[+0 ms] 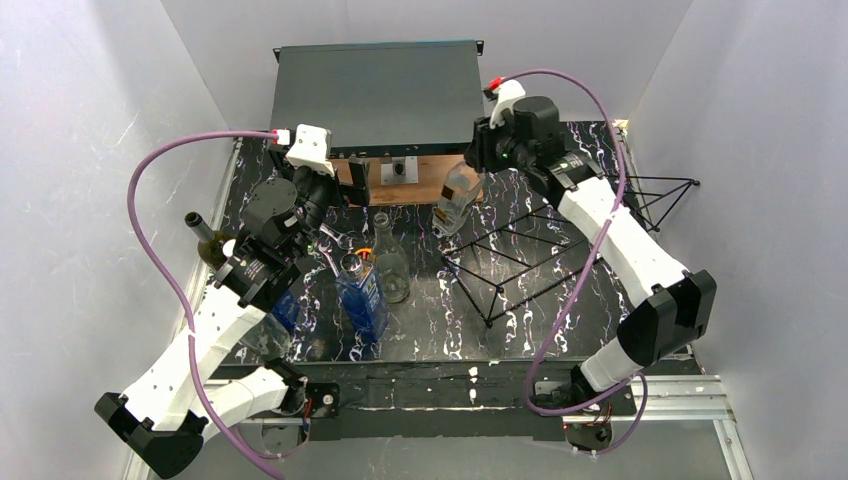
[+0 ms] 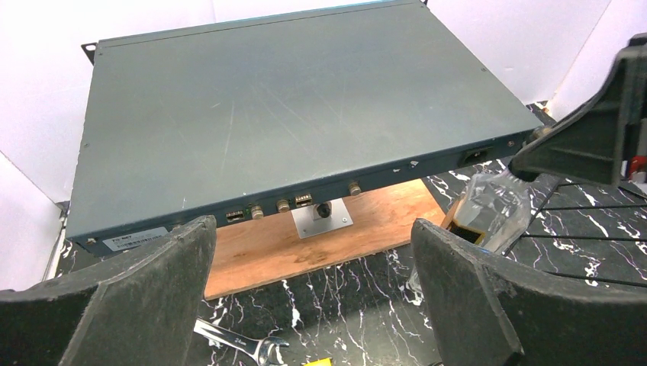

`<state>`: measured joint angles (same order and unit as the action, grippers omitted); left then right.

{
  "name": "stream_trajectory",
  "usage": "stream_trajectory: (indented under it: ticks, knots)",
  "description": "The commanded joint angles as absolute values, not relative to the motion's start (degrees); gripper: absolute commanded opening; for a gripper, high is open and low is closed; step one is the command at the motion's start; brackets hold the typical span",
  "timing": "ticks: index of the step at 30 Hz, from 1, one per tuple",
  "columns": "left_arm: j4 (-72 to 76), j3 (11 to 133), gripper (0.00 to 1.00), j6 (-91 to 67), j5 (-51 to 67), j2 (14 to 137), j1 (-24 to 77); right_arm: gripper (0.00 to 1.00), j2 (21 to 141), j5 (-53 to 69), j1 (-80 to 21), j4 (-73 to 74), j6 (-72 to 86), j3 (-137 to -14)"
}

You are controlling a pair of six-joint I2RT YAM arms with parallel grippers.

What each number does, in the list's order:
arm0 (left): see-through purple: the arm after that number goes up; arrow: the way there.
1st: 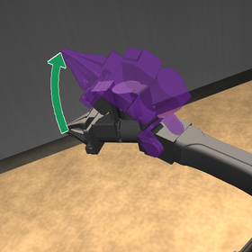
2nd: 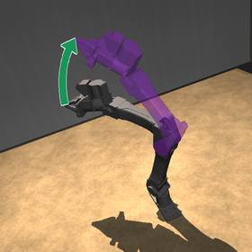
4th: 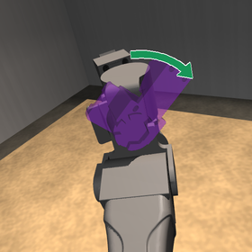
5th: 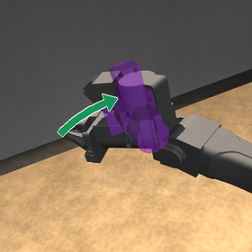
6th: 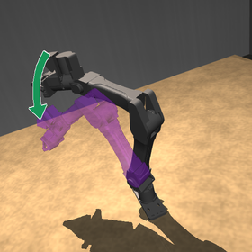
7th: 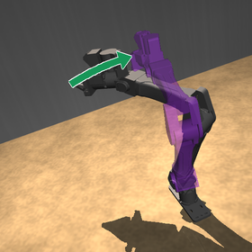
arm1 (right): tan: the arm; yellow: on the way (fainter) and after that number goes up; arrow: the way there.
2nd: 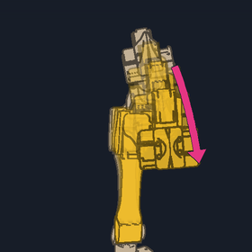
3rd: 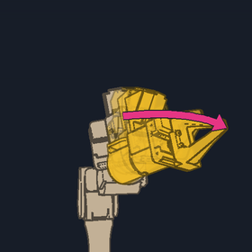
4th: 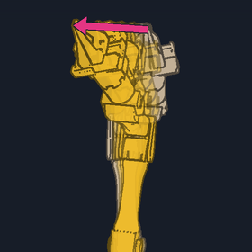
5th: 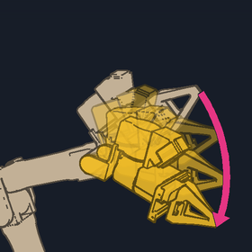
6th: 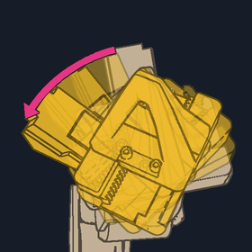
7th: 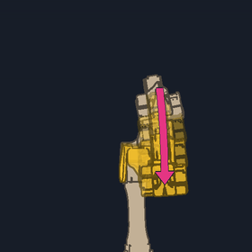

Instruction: Put the wine bottle on the wine rack

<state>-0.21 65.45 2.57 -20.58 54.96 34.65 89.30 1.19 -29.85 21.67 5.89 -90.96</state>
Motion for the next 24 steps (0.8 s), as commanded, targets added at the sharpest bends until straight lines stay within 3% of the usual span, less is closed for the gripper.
stream_trajectory:
  ticks: [1,14,24]
  knots:
    - [1.49,65.03,0.98,2.5,-21.42,53.97,34.56,0.01,83.59,4.28,-24.34,10.74,8.68,-91.59]
    - [0.82,65.47,0.98,2.49,-21.71,54.81,34.69,0.01,81.52,-5.11,-15.96,15.92,0.23,-94.68]
    - [0.54,65.63,0.98,2.99,-22.15,55.74,35.55,0.01,84.01,-21.58,-13.62,13.64,-1.52,-97.82]
